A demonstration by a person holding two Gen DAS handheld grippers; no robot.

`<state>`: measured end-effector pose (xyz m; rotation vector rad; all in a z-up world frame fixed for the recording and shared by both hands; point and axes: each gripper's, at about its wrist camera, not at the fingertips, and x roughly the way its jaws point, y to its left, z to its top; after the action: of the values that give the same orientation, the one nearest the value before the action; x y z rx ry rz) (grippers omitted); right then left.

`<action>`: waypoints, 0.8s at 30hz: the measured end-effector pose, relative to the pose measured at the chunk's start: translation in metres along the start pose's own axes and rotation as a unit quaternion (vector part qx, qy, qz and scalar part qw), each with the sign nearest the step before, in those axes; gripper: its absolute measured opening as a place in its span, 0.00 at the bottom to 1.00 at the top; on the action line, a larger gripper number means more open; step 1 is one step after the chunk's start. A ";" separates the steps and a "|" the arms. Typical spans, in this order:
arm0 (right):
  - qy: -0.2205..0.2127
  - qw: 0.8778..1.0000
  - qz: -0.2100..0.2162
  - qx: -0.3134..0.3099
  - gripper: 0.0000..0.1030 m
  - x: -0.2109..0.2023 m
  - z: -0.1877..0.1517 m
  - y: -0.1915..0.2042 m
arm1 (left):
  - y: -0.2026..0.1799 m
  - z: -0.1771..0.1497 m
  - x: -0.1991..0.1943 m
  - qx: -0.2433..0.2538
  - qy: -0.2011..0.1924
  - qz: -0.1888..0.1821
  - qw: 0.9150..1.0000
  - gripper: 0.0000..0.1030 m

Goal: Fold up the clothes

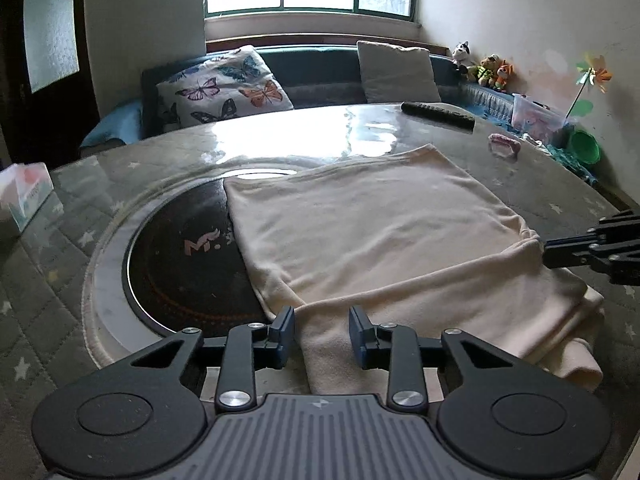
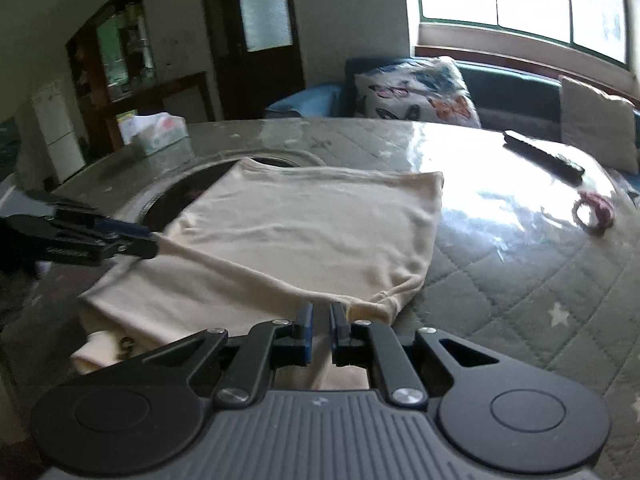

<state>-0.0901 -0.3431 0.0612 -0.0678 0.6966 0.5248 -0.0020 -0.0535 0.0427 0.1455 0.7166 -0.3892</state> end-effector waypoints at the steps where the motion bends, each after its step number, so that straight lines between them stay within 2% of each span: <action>1: 0.002 1.000 0.007 -0.007 0.07 -0.004 -0.001 0.002 | -0.002 -0.001 -0.003 0.006 -0.001 -0.001 1.000 0.32; 6: 0.022 0.999 0.019 -0.027 0.07 -0.007 -0.017 0.007 | -0.011 -0.009 -0.013 0.040 0.006 0.002 0.999 0.32; 10: 0.005 0.999 0.021 -0.032 0.07 -0.020 -0.015 0.009 | -0.018 -0.017 -0.033 0.071 0.001 -0.003 0.997 0.32; 13: 0.016 0.999 0.023 -0.039 0.07 -0.018 -0.019 0.009 | -0.026 -0.024 -0.045 0.102 0.003 -0.009 0.995 0.36; 17: 0.022 0.998 0.025 -0.049 0.09 -0.021 -0.021 0.009 | -0.043 -0.040 -0.058 0.163 0.006 -0.016 0.987 0.47; 21: 0.025 0.997 0.026 -0.071 0.10 -0.032 -0.020 0.012 | -0.060 -0.054 -0.061 0.220 0.008 -0.029 0.975 0.53; 24: 0.031 0.995 0.025 -0.093 0.17 -0.039 -0.021 0.015 | -0.072 -0.061 -0.056 0.250 0.002 -0.037 0.968 0.55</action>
<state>-0.1354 -0.3519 0.0711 -0.2421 0.7097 0.6380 -0.1062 -0.0874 0.0346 0.5966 0.6172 -0.6377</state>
